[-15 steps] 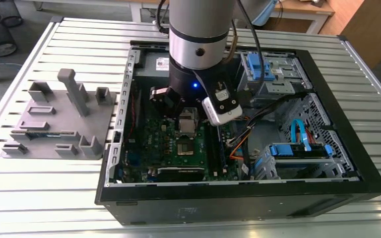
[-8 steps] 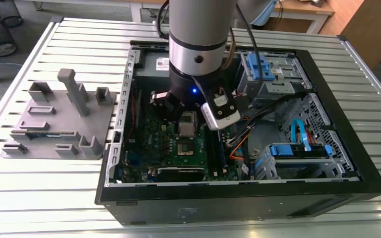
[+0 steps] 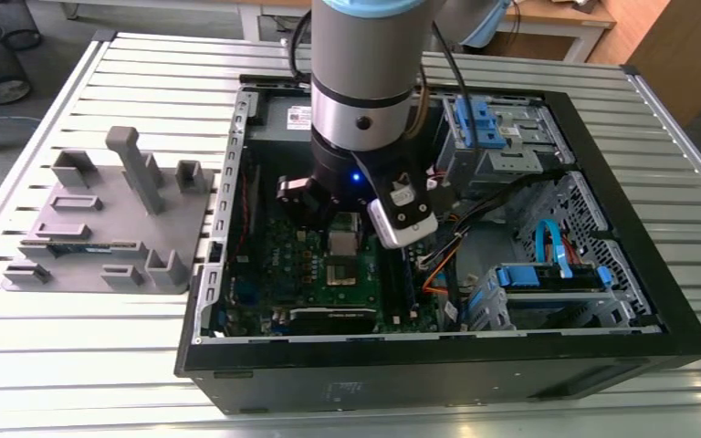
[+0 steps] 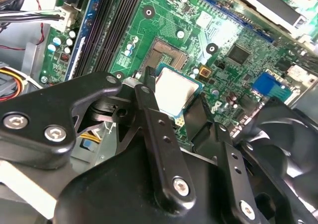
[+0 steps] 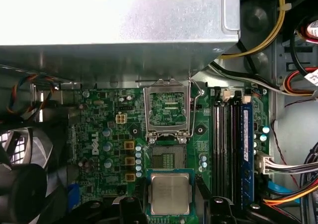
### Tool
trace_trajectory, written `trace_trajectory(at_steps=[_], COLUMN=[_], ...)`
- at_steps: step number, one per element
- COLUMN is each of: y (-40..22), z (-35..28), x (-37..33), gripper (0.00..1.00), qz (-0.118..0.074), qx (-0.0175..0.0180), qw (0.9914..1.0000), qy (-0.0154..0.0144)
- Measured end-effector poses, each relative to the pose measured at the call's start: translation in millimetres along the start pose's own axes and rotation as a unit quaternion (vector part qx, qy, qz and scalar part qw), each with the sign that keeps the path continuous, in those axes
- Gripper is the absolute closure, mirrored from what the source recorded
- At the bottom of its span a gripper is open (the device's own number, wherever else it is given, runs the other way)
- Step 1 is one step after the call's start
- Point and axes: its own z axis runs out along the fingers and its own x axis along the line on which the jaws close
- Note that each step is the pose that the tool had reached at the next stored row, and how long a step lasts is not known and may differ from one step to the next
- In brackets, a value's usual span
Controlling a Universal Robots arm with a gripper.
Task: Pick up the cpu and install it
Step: 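Place the cpu into insertion slot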
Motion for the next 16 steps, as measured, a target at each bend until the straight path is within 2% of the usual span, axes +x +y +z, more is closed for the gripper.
trace_trajectory(at_steps=[12, 16], y=[0.3, 0.3], z=[19.8, 24.5], x=[0.1, 0.1], gripper=[0.53, 0.53], qz=[0.002, 0.002], qx=[0.0001, 0.0015], qw=[1.0, 1.0], qy=[0.0, 0.0])
